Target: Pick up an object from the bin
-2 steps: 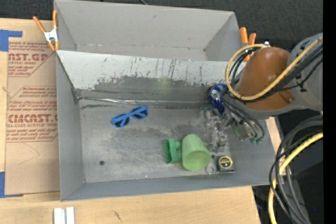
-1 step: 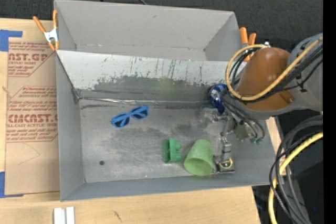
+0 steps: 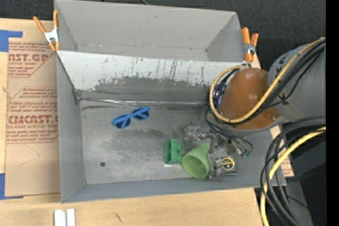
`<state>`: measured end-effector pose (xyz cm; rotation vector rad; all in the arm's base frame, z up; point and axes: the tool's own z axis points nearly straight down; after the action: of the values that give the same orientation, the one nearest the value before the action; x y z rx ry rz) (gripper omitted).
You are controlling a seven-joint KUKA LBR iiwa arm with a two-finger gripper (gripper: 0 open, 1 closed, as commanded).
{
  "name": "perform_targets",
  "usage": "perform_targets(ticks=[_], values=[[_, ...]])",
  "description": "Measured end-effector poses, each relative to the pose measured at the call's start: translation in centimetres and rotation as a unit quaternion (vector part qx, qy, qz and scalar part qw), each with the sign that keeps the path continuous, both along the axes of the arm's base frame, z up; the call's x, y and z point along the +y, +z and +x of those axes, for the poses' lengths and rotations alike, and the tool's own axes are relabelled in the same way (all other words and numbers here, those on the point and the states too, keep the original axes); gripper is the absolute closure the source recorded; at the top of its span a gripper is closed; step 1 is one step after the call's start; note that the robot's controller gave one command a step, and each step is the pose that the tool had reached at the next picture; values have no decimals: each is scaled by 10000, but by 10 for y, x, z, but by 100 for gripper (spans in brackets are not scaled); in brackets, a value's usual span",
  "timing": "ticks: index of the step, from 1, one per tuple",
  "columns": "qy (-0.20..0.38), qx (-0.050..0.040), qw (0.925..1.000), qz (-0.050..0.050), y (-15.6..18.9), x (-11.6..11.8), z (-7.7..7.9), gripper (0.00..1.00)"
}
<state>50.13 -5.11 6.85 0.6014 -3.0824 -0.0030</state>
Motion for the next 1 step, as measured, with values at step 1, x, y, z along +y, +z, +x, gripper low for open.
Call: perform_targets(ticks=[1], values=[[-5,-5,10000,-5,1,0,0,100]])
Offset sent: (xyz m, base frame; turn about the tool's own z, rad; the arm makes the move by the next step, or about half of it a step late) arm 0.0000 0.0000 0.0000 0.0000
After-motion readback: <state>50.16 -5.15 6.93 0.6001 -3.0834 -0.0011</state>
